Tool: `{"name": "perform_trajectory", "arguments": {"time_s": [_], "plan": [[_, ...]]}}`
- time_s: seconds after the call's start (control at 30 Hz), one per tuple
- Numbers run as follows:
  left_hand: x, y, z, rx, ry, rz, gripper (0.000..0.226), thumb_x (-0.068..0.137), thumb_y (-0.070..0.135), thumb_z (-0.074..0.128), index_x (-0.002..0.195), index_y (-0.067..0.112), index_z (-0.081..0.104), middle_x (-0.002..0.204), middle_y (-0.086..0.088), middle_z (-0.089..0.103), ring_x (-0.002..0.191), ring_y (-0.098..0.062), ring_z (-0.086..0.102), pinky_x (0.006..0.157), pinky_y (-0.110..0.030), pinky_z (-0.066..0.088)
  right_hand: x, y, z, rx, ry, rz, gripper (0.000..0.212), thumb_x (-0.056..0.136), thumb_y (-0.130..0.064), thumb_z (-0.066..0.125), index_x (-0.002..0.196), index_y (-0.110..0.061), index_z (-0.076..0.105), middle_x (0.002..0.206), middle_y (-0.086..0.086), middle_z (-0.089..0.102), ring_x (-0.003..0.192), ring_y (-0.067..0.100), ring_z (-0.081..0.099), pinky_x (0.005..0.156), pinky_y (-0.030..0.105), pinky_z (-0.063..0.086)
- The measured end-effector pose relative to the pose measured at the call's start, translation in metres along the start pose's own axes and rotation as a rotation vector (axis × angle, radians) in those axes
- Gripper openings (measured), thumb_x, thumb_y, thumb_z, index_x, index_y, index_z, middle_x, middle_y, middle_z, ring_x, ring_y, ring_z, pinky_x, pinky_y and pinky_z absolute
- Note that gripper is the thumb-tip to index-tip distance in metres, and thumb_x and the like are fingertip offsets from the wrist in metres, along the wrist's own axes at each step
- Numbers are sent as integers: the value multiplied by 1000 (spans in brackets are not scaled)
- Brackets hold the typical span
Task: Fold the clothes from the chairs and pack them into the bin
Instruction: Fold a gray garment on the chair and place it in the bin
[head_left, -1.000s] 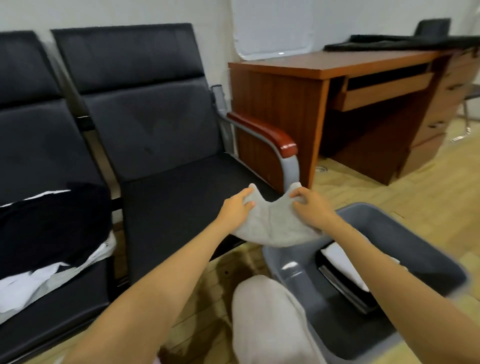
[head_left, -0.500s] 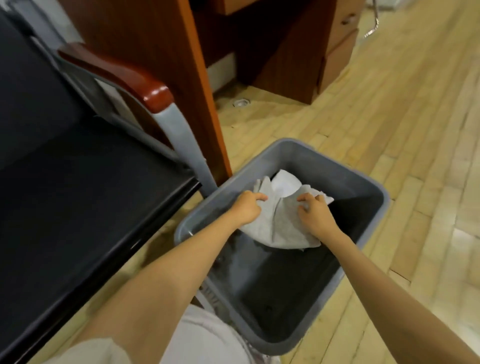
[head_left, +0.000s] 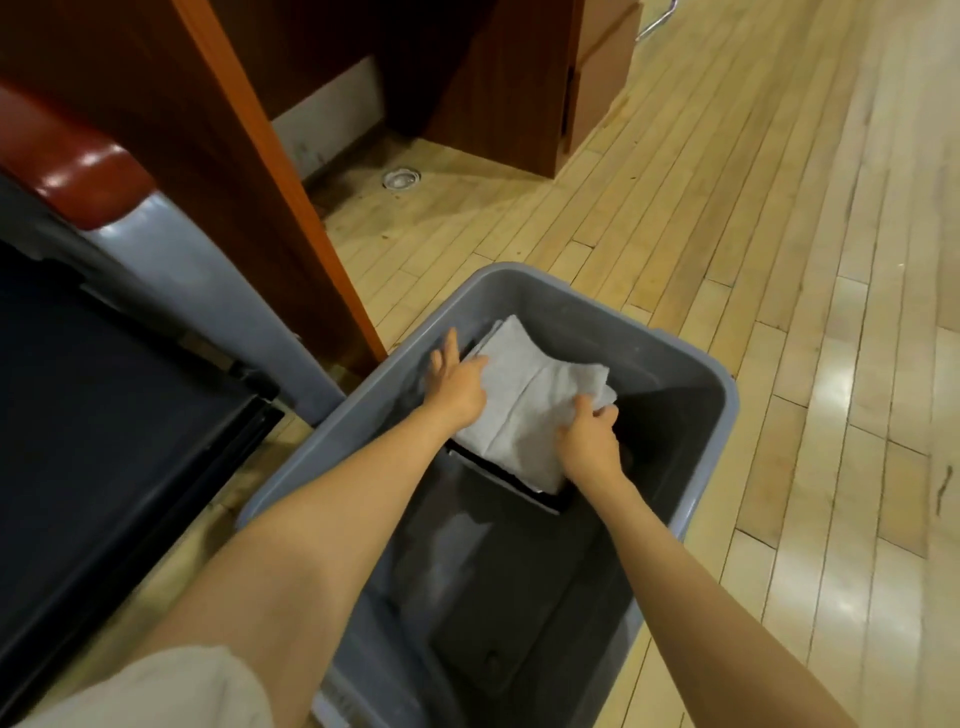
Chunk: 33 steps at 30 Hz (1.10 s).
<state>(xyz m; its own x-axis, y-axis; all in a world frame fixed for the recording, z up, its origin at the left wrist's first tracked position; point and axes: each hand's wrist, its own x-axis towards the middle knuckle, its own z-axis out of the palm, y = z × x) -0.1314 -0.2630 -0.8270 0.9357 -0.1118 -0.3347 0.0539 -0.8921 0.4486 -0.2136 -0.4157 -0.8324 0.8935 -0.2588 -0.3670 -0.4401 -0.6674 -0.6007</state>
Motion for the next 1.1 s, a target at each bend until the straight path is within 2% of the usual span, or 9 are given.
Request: {"name": "perform_trajectory", "arguments": {"time_s": [0.07,0.1,0.2,0.3,0.47,0.63,0.83,0.97,1.1], "plan": [[1,-3,17,126,-29,-24,61,99,6,43,152,26,21,157,2,-24,146,-30,-9,118,-46,16,4,5,7,-295,-54,97,54,96,-16,49,143,-10,22,154,19,5,133,41,25,101,44,36],[0,-4,27,159,-56,-7,61,99,9,43,152,27,19,157,3,-24,146,-29,-8,118,-47,16,4,5,11,-447,-35,49,64,94,-19,52,146,-12,17,156,19,-1,141,41,11,110,47,27],[-7,-12,51,266,-186,0,57,100,19,43,151,25,20,159,0,-13,147,-27,-2,118,-45,18,13,8,27,-690,-80,-167,77,94,-27,53,152,-15,5,160,12,-6,146,34,-12,117,48,9],[-8,-25,58,262,-272,-30,58,101,19,40,153,21,15,161,-1,-7,147,-27,3,117,-42,16,30,15,33,-707,-207,-108,80,92,-31,55,153,-12,7,159,11,1,147,32,-10,117,51,9],[-3,-32,60,320,-344,57,60,102,27,37,154,20,8,160,4,-14,148,-16,-7,120,-42,9,54,38,19,-591,-319,20,96,89,-38,61,153,-11,-6,161,6,-9,147,32,-9,118,50,8],[13,-29,71,312,-364,51,66,102,38,37,154,22,0,159,3,-19,147,-18,-13,119,-50,2,67,52,27,-514,-368,41,99,90,-45,59,152,-12,-12,160,3,-15,147,29,-12,118,49,8],[20,-37,82,341,-368,82,68,101,45,35,154,25,-3,158,3,-23,147,-18,-16,118,-48,-4,82,59,28,-402,-404,52,103,88,-43,62,152,-12,-12,159,3,-16,147,29,-10,120,46,9],[6,-34,73,336,-351,92,60,101,32,39,154,20,12,161,-3,-10,148,-20,-8,120,-44,3,74,52,26,-491,-369,46,102,86,-44,64,152,-12,-7,160,4,-8,147,30,-3,117,50,15],[-25,-27,49,288,-347,52,51,98,30,46,146,16,35,154,-9,27,139,-29,28,114,-41,28,50,37,11,-595,-279,-21,74,89,-29,59,149,-11,19,155,10,19,145,33,12,114,55,17]]}}
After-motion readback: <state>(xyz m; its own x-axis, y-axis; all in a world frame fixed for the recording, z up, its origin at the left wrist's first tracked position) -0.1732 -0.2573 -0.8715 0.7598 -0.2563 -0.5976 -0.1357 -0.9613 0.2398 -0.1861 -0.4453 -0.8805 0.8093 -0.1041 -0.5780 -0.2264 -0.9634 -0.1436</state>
